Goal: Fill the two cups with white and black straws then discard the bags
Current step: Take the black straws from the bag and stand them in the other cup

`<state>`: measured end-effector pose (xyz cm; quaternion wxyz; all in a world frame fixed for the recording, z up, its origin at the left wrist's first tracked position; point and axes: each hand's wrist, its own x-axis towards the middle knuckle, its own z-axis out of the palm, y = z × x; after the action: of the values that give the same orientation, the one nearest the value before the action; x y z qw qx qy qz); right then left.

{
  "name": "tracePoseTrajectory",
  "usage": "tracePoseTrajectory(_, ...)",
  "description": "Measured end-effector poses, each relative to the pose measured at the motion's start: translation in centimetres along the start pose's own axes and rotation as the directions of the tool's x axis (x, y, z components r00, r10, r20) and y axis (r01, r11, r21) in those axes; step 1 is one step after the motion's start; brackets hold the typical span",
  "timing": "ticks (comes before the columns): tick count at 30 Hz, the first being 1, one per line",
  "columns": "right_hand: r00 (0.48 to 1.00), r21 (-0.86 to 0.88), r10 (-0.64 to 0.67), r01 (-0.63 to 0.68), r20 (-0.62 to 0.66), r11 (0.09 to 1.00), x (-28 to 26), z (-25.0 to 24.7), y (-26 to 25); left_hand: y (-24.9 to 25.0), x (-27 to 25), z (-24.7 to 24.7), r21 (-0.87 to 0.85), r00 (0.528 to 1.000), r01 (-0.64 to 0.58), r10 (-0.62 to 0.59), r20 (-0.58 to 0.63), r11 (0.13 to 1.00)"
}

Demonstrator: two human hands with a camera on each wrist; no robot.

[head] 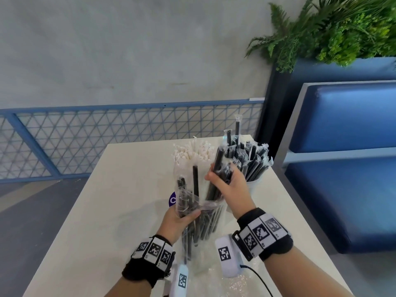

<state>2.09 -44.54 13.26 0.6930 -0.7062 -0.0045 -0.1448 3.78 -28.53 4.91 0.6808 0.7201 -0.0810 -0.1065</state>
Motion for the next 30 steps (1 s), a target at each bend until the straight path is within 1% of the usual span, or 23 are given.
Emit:
tracePoseTrajectory(2,0.998,0.047,-0.048,0.05,-0.048,0.998,0.4,-0.2,-1.4,0.0,0.1,0.0,-0.015,1.0,0.018,-0.018,-0.014,1.0)
tracePoseTrajectory(4,0.992,0.131,-0.065,0.078,-0.105,0.988,0.8,-0.4,-2.6,-0.1,0.2,-0.1,-0.003,0.999,0.035,-0.035,-0.001,0.999)
tracePoseTrajectory(7,0.983,0.265,-0.043,0.09,-0.178,0.96,1.9,-1.2,-3.6,-0.1,0.2,-0.2,0.02,0.997,0.059,-0.06,0.055,0.998)
tracePoseTrajectory(9,0.983,0.327,-0.012,0.072,-0.182,0.942,2.3,-1.7,-3.7,0.0,0.4,-0.1,0.032,0.996,0.061,-0.063,0.06,0.998)
tracePoseTrajectory(10,0.987,0.302,-0.004,0.054,-0.162,0.952,2.2,-1.8,-3.6,0.1,0.4,0.1,0.028,0.997,0.055,-0.056,0.053,0.998)
tracePoseTrajectory(13,0.998,0.128,0.041,-0.034,-0.052,0.991,1.5,-1.8,-2.8,0.3,0.5,0.4,-0.01,0.999,0.035,-0.035,0.026,0.999)
tracePoseTrajectory(14,0.997,0.113,0.057,-0.051,-0.05,0.992,1.2,-1.9,-2.6,0.3,0.5,0.5,-0.019,0.999,0.03,-0.029,0.021,0.999)
tracePoseTrajectory(16,0.993,0.142,0.053,-0.038,-0.108,0.989,1.1,-2.4,-3.0,0.6,0.5,0.6,-0.011,1.0,0.016,-0.015,0.022,1.0)
tracePoseTrajectory(19,0.98,0.215,-0.01,0.053,-0.197,0.975,1.7,-3.9,-4.8,0.8,0.7,0.9,0.01,0.999,-0.006,0.006,0.032,1.0)
tracePoseTrajectory(20,0.971,0.267,-0.015,0.081,-0.24,0.96,2.1,-4.4,-5.4,0.8,0.8,0.9,0.014,1.0,-0.008,0.007,0.026,1.0)
tracePoseTrajectory(22,0.944,0.408,0.007,0.136,-0.329,0.903,3.0,-5.5,-6.4,0.4,0.9,0.8,0.008,1.0,0.0,0.0,-0.007,1.0)
tracePoseTrajectory(24,0.921,0.479,0.026,0.178,-0.389,0.86,3.8,-6.5,-7.1,0.0,0.9,0.5,-0.003,0.999,0.014,-0.014,-0.038,1.0)
tracePoseTrajectory(27,0.885,0.487,0.031,0.226,-0.464,0.844,4.6,-7.7,-7.6,-0.3,0.9,0.4,-0.014,0.998,0.008,-0.009,-0.064,1.0)
tracePoseTrajectory(30,0.849,0.463,-0.007,0.295,-0.528,0.836,4.9,-8.4,-8.0,-0.6,1.2,0.4,-0.027,0.994,0.007,-0.01,-0.113,1.0)
